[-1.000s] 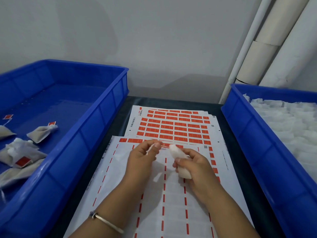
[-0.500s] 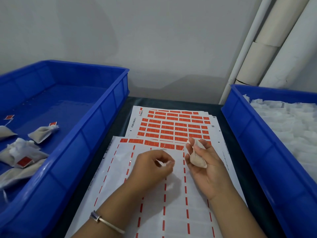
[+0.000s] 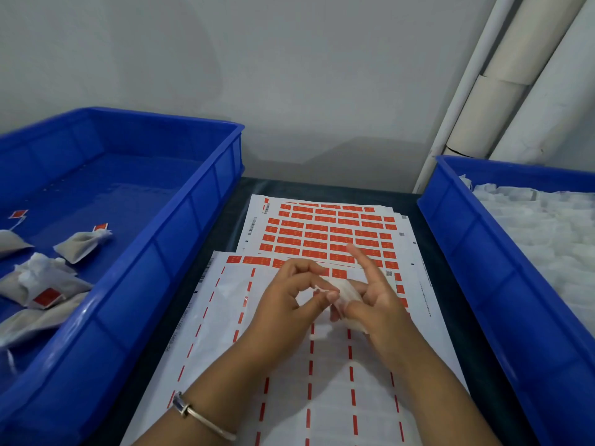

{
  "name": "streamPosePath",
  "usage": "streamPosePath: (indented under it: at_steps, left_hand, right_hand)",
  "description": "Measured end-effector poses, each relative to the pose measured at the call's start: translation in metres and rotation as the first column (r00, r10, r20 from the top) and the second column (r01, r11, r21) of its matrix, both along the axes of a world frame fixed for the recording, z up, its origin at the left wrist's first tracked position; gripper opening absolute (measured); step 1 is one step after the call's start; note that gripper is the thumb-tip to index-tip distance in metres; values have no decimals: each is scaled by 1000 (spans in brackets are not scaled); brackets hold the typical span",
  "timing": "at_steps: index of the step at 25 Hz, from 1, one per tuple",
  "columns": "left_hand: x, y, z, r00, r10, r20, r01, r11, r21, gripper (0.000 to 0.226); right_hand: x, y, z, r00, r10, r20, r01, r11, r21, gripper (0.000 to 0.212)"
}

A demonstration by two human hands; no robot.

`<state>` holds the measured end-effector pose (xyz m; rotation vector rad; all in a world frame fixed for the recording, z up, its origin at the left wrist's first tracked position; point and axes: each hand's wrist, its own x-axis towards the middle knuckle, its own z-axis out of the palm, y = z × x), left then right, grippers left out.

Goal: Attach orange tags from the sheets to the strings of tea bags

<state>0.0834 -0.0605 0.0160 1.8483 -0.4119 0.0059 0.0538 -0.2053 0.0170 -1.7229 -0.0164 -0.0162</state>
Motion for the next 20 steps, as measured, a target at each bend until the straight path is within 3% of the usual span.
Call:
streamPosePath:
  at_steps: [5,12,15,17,20]
  left_hand:
    - [1,-2,-8,992,-38,-119,31,998,-60,5]
    - [1,-8,-6,960,58,-274,-105,981,-161,16]
    - [-2,-11,-6,946,60,-317,-137,965,-224,16]
    - [-3,-13,-3,937,57,-344,-156,951,-267,15]
    - [-3,-12,0,918,75,-390,-207,928,-310,16]
  right_hand:
    - [-4,5,-2,988,157,1,-156,986,-57,76]
    - [-2,19,-11,974,-97,207,142,967,-213,56]
    - [-4,28,-13,875,-216,432,394,837,-380,38]
    - [-4,28,-15,774,-178,608,515,735,-441,26]
    - [-4,27,-18,670,-69,740,617,606,-502,28]
